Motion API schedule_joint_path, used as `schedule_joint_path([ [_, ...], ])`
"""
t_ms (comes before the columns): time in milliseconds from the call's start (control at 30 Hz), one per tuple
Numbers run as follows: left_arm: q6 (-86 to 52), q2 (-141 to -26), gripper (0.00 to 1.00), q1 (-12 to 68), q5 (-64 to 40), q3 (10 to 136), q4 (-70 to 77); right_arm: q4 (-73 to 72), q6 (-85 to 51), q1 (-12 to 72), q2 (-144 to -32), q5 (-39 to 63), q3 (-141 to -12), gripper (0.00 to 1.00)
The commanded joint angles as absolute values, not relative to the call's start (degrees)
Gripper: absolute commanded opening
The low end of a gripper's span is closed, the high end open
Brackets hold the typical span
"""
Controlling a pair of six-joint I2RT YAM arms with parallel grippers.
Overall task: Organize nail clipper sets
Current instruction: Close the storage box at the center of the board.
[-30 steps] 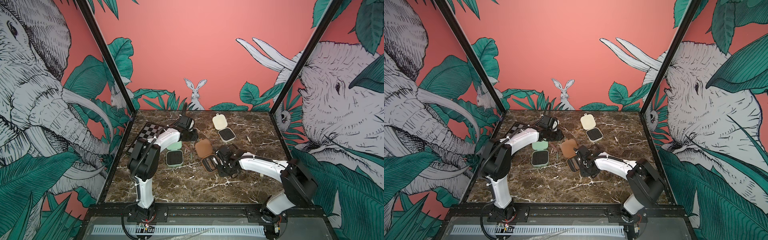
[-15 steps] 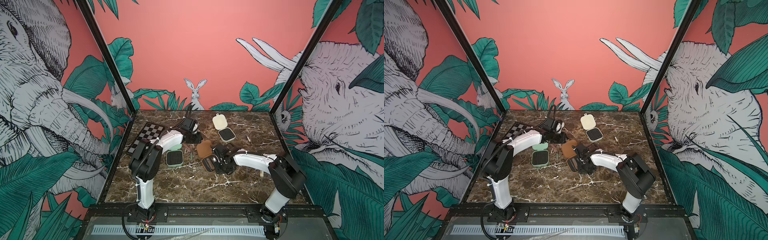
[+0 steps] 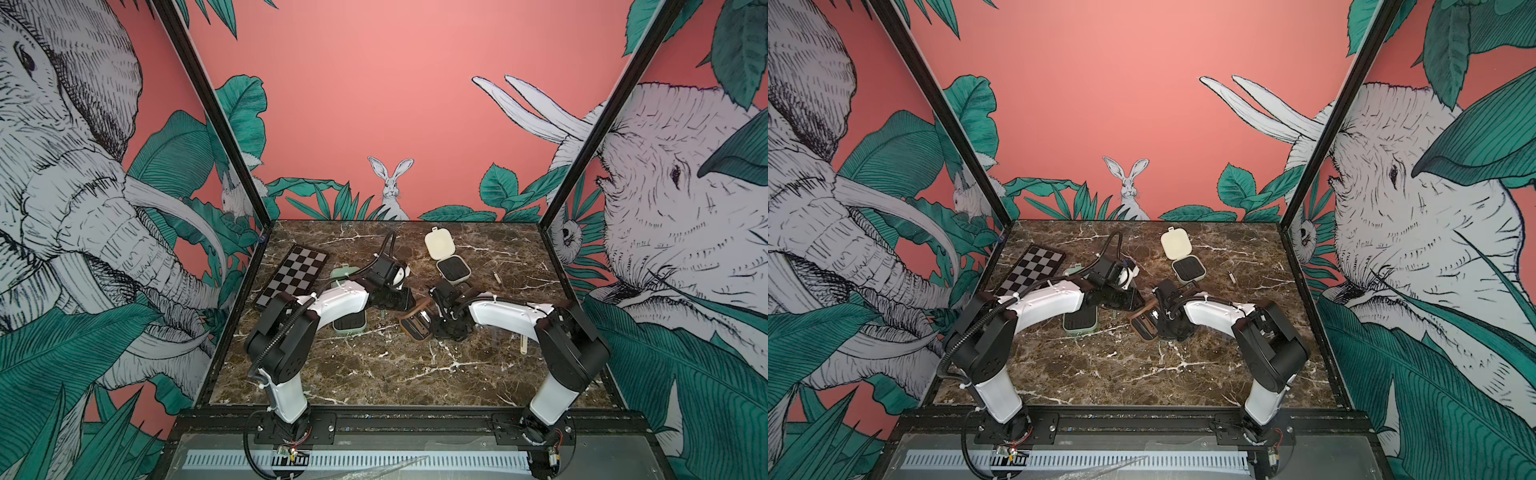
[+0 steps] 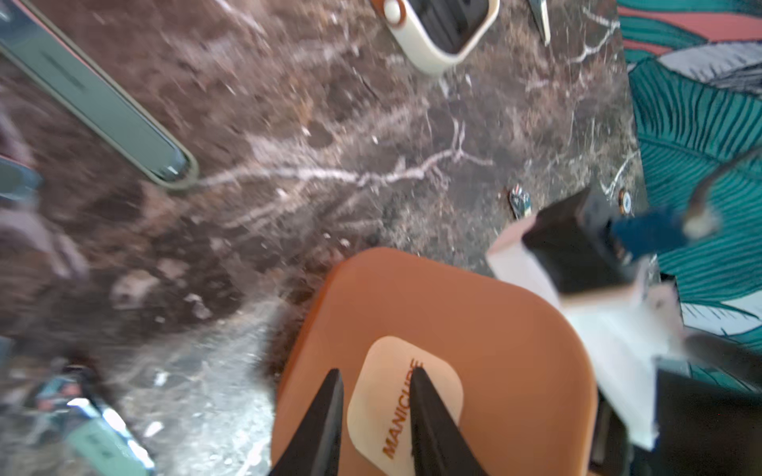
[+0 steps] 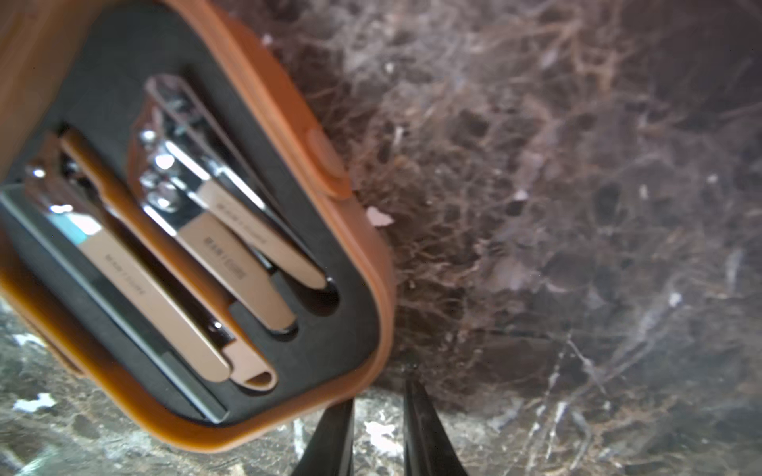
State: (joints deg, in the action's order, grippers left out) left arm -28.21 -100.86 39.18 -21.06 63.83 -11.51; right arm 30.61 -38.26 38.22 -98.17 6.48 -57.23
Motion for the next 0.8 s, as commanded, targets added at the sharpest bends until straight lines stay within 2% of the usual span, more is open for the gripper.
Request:
schedule_joint_path([
  [0,-30.5,-100.7,0.31,41.7,-21.9,62.1,-8.4,30.2,-39.9,36.7,-96.3,6.8,-55.6,0.24],
  [200,-31.7,-103.7,0.31,43.3,-20.6,60.8,-7.6,32.8,-39.1,34.1,-93.0,4.5,-52.7,0.25],
  [333,-32.9,-107.6,0.30,43.6,-20.3,60.3,-7.6,34.5,-38.2,32.3,-85.2,2.2,-49.4,0.33],
  [467,-34.6,-110.2,0.28,43.6,-20.1,58.6,-5.4,30.0,-39.0,32.6,-79.2,7.9,-47.7,0.36],
  [600,-35.0,-109.5,0.28,43.7,-18.5,57.6,-5.7,26.7,-42.6,34.4,-79.6,12.3,-47.6,0.36],
  [767,-34.5,-108.4,0.28,43.6,-17.5,57.6,-7.1,21.6,-46.7,36.4,-82.1,12.6,-47.2,0.36],
])
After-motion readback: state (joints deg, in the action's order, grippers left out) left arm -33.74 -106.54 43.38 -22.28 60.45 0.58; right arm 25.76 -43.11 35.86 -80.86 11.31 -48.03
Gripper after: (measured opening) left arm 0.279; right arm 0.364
